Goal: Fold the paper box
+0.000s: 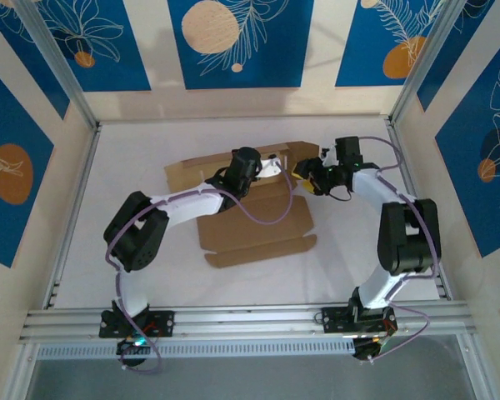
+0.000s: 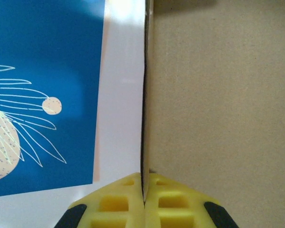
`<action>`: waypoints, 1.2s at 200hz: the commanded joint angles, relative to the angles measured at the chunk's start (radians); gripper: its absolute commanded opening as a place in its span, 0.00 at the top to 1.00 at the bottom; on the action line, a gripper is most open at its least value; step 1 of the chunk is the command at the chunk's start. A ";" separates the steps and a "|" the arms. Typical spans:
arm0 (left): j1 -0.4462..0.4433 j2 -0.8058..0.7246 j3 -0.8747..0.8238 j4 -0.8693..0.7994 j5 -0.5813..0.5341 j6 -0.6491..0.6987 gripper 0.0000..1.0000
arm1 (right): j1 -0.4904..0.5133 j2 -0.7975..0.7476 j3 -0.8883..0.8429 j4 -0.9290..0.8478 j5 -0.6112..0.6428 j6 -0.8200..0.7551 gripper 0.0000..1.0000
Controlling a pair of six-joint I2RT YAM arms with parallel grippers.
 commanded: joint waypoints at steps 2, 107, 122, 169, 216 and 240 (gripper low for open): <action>-0.018 -0.017 -0.037 0.106 0.018 0.063 1.00 | -0.007 -0.128 0.072 -0.163 0.133 -0.116 0.46; -0.041 -0.001 -0.080 0.206 0.037 0.157 1.00 | 0.060 0.069 0.329 -0.265 0.545 -0.862 0.43; -0.042 -0.006 -0.098 0.223 0.050 0.167 1.00 | 0.057 0.125 0.364 -0.276 0.537 -0.869 0.41; -0.043 -0.009 -0.115 0.227 0.055 0.167 1.00 | 0.063 0.244 0.463 -0.354 0.454 -0.811 0.53; -0.045 -0.010 -0.110 0.220 0.044 0.167 1.00 | 0.103 0.128 0.355 -0.255 0.610 -0.846 0.49; -0.045 -0.008 -0.120 0.245 0.041 0.180 1.00 | 0.093 0.033 0.273 -0.148 0.764 -0.870 0.29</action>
